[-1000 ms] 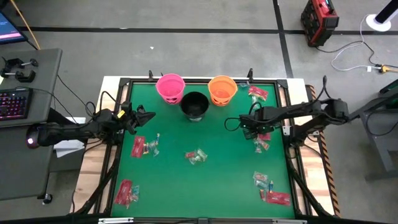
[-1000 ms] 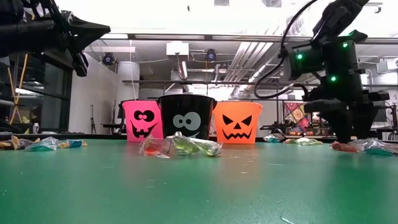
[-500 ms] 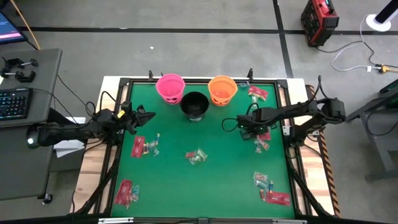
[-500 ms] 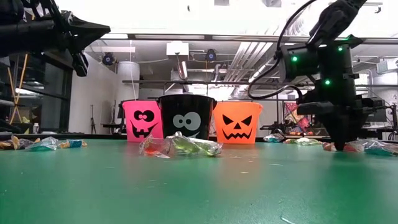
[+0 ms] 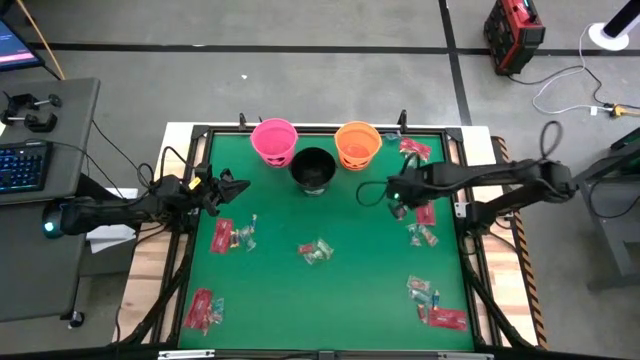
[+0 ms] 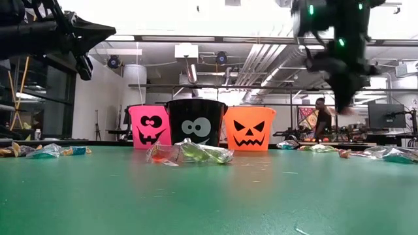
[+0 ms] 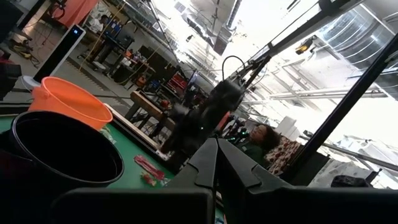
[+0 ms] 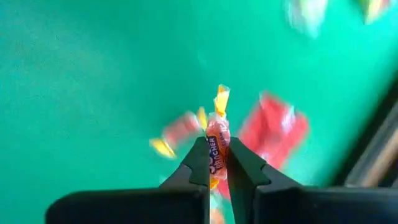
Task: Sort candy by brand, put in halloween buckets
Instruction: Put the orange candy into the black bucket
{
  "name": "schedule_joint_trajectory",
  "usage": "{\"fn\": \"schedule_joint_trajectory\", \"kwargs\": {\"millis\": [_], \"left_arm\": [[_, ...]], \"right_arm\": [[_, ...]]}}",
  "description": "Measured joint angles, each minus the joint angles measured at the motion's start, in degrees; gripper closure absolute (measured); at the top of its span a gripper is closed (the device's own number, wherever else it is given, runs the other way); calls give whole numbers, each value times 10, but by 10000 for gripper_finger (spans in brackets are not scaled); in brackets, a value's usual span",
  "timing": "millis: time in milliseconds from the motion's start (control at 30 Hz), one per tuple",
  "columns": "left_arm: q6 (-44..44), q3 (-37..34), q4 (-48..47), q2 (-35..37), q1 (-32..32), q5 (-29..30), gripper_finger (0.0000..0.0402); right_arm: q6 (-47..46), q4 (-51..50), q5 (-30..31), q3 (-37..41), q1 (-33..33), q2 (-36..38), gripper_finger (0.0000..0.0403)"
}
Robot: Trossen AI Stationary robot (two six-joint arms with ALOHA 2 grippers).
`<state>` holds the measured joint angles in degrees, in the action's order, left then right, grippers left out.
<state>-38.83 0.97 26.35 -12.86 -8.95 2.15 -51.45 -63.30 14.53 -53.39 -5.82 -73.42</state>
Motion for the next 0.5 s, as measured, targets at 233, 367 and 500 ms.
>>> {"fn": "schedule_joint_trajectory", "kwargs": {"millis": [233,367,500], "left_arm": [[0,0,0,0,0,0,401],[0,0,0,0,0,0,401],[0,0,0,0,0,0,401]], "right_arm": [[80,348,2,-20,-9,19,386],[102,551,-33,-17,-10,-39,387],[122,693,-47,-41,-12,-125,384]]}}
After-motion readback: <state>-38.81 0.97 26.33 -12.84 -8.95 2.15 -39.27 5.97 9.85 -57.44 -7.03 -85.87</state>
